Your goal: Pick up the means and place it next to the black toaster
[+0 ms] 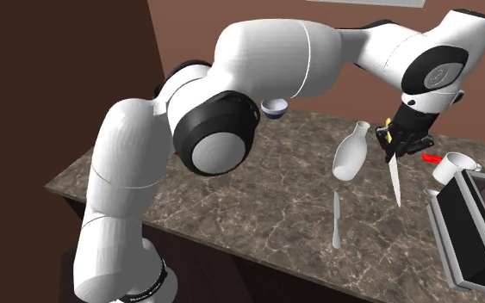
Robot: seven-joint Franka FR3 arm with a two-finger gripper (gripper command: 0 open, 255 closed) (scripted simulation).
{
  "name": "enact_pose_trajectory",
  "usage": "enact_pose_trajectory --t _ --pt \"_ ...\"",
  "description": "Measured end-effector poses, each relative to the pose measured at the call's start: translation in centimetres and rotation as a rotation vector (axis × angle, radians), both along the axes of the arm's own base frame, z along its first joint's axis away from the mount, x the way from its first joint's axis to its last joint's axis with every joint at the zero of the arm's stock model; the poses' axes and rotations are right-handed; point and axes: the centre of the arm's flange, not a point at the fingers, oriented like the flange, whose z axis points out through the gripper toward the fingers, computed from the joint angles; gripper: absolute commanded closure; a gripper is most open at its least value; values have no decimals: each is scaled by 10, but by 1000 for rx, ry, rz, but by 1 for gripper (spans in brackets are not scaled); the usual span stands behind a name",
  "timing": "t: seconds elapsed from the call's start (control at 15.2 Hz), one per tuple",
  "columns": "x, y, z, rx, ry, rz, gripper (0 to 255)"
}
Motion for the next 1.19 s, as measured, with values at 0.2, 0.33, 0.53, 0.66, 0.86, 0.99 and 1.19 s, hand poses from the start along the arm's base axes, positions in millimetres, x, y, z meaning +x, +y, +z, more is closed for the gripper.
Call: enact_pose_trajectory --t 0.2,0.33,0.53,0.66,0.86,0.99,1.19 --pt "15 -33 2 0 -1 0 255" --pt "26 -62 1 0 -2 0 255" --pt "30 -74 -12 0 1 0 255" --pt "31 -76 -22 0 0 1 255" --pt "32 -76 -37 0 0 1 255" --pt "32 -75 -47 0 0 1 255" --pt "31 -76 -63 0 0 1 255"
